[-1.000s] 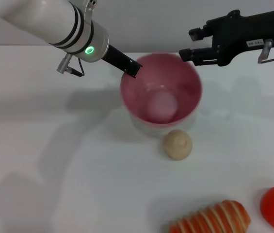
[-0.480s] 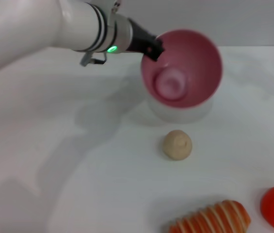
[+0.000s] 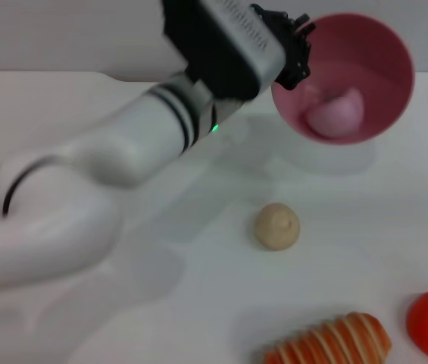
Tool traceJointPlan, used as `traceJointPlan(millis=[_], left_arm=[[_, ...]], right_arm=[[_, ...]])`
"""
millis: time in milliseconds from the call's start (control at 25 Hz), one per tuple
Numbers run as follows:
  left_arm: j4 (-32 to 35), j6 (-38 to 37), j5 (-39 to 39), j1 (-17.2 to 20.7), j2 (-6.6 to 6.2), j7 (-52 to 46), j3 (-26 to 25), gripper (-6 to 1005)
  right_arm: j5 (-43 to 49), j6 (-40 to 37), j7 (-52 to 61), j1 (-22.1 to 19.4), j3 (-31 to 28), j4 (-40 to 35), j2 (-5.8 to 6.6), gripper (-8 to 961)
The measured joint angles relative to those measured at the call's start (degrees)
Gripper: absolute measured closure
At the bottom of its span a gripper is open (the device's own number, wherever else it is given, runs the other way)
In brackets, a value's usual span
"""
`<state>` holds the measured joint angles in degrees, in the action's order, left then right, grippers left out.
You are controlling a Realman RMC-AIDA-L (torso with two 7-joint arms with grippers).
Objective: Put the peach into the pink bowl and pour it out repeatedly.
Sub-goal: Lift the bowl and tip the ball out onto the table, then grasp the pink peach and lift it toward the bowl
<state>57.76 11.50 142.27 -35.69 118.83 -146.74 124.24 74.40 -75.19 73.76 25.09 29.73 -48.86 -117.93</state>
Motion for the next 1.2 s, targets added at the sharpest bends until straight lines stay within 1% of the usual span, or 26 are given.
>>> traceJointPlan(millis=[80, 160, 200, 280, 320, 360, 400, 680, 800, 880, 960, 1040, 1080, 1120, 1200], left_arm=[[-1.4, 11.9, 0.0, 3.4, -0.09, 0.2, 4.3, 956], [-1.4, 11.9, 0.0, 3.4, -0.09, 0.2, 4.3, 956], [-2.4, 18.8, 0.0, 5.1, -0.12, 0.7, 6.8, 956], [-2.4, 18.8, 0.0, 5.1, -0.12, 0.7, 6.8, 956], [-3.3, 25.1, 0.0, 6.7, -0.14, 1.7, 9.3, 957], [-3.3, 25.1, 0.0, 6.7, -0.14, 1.7, 9.3, 957], [-4.3, 34.4, 0.0, 9.4, -0.14, 4.7, 13.7, 957], [-4.0, 33.5, -0.1, 9.5, -0.07, 6.0, 14.6, 957], [-2.5, 27.5, -0.4, 9.0, -0.03, 5.5, 13.0, 957], [-1.0, 20.4, -1.9, 8.1, -0.01, 5.4, 10.5, 956], [0.7, 11.9, -4.9, 6.2, -0.01, 5.4, 6.8, 956], [2.1, 2.4, -9.0, 4.0, -0.12, 5.4, 1.4, 956], [2.6, -6.4, -12.2, 1.7, -0.17, 5.4, -4.5, 956], [2.6, -6.4, -12.2, 1.7, -0.17, 5.4, -4.5, 956], [2.1, -17.2, -14.9, -1.3, -0.24, 5.4, -12.1, 956]], right_arm=[[0.0, 0.2, 0.0, -0.2, -1.8, 0.7, 0.22, 421], [-0.1, 0.4, -0.1, -0.3, -3.3, 1.0, 0.24, 421], [-0.1, 0.5, -0.1, -0.3, -3.8, 1.1, 0.24, 421], [-0.2, 0.6, -0.1, -0.3, -4.0, 1.2, 0.24, 422], [-0.2, 0.6, -0.1, -0.3, -4.1, 1.2, 0.24, 422], [-0.1, 0.6, -0.1, -0.3, -4.1, 1.2, 0.24, 422], [-0.1, 0.7, -0.1, -0.2, -4.1, 1.3, 0.24, 422], [-0.1, 0.7, -0.1, 0.3, -3.6, 2.4, 0.24, 422], [0.2, 0.4, -0.1, 0.3, -3.5, 2.5, 0.24, 422], [0.3, -0.1, 0.1, 0.1, -3.1, 2.4, 0.24, 423], [0.3, -1.1, 0.3, -0.2, -2.4, 2.0, 0.26, 423], [0.6, -2.9, 0.7, -0.6, -1.4, 1.3, 0.41, 423], [1.8, -5.3, 1.7, -0.8, -0.5, -0.3, 0.46, 423], [1.8, -5.3, 1.7, -0.8, -0.5, -0.3, 0.46, 423], [4.5, -8.9, 3.3, -1.0, 0.2, -2.8, 0.48, 423]])
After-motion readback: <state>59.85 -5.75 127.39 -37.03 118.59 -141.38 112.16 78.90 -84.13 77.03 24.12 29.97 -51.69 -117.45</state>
